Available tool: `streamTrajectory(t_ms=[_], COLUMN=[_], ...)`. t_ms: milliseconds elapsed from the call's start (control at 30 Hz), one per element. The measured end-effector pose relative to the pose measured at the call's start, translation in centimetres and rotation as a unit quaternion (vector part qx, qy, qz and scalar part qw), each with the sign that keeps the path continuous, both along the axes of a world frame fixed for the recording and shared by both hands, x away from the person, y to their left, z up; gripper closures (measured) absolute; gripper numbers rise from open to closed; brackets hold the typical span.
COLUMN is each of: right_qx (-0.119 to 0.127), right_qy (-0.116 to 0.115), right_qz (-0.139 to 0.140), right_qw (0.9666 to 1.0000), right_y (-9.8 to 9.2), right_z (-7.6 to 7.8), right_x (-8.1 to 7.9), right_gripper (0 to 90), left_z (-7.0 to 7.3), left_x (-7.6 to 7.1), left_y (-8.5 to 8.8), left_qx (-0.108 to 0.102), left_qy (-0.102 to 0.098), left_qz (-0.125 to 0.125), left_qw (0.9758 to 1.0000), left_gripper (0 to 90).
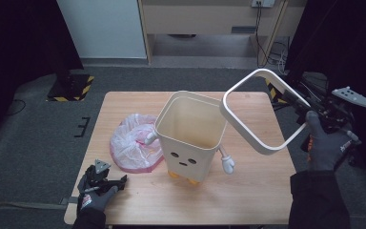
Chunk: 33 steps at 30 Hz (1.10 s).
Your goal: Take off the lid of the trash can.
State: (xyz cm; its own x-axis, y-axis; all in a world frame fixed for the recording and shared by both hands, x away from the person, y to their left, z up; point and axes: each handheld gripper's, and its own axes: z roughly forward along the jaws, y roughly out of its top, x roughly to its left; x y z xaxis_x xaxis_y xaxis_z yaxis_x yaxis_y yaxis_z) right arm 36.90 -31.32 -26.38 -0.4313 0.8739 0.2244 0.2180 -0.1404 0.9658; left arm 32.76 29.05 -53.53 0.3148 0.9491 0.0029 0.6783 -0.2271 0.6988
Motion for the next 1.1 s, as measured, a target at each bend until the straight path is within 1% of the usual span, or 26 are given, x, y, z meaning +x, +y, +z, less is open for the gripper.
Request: streamTrajectory(t_ms=[33, 100, 133, 333, 467, 600, 633, 767, 933, 1100], right_qx=[0.002, -0.004, -0.004, -0.004, 0.001, -0.001, -0.002, -0.017, -0.028, -0.037], right_qy=[0.001, 0.004, 0.004, 0.007, 0.016, 0.025, 0.027, 0.037, 0.052, 0.059], right_qz=[-0.007, -0.020, -0.020, -0.040, -0.052, -0.062, -0.063, -0.072, -0.081, -0.089], right_qw=[1.0000, 0.9998, 0.9998, 0.9992, 0.9985, 0.9978, 0.9977, 0.9966, 0.9950, 0.9936], right_y=[-0.4, -1.0, -1.0, -2.0, -2.7, -3.2, -3.3, -3.0, -2.3, -1.7], right_z=[-0.2, -0.8, -0.8, -2.5, -3.8, -5.2, -5.6, -7.3, -9.7, -11.8], right_x=[-0.1, -0.3, -0.3, -0.5, -0.6, -0.6, -0.6, -0.4, 0.3, 0.9], right_gripper=[71.3, 71.2, 71.2, 71.2, 71.2, 71.2, 71.2, 71.2, 71.2, 71.3], left_z=[0.0, 0.0, 0.0, 0.0, 0.0, 0.0, 0.0, 0.0, 0.0, 0.0], left_x=[0.0, 0.0, 0.0, 0.0, 0.0, 0.0, 0.0, 0.0, 0.0, 0.0], left_y=[0.0, 0.0, 0.0, 0.0, 0.0, 0.0, 0.0, 0.0, 0.0, 0.0], left_qx=[0.000, 0.000, 0.000, 0.000, 0.000, 0.000, 0.000, 0.001, 0.000, 0.001], left_qy=[0.000, 0.000, 0.000, 0.000, 0.000, 0.000, 0.000, 0.000, 0.001, 0.001], left_qz=[0.000, 0.000, 0.000, 0.000, 0.000, 0.001, 0.001, 0.001, 0.000, 0.001], left_qw=[1.0000, 1.0000, 1.0000, 1.0000, 1.0000, 1.0000, 1.0000, 1.0000, 1.0000, 1.0000], left_gripper=[0.0, 0.0, 0.0, 0.0, 0.0, 0.0, 0.0, 0.0, 0.0, 0.0])
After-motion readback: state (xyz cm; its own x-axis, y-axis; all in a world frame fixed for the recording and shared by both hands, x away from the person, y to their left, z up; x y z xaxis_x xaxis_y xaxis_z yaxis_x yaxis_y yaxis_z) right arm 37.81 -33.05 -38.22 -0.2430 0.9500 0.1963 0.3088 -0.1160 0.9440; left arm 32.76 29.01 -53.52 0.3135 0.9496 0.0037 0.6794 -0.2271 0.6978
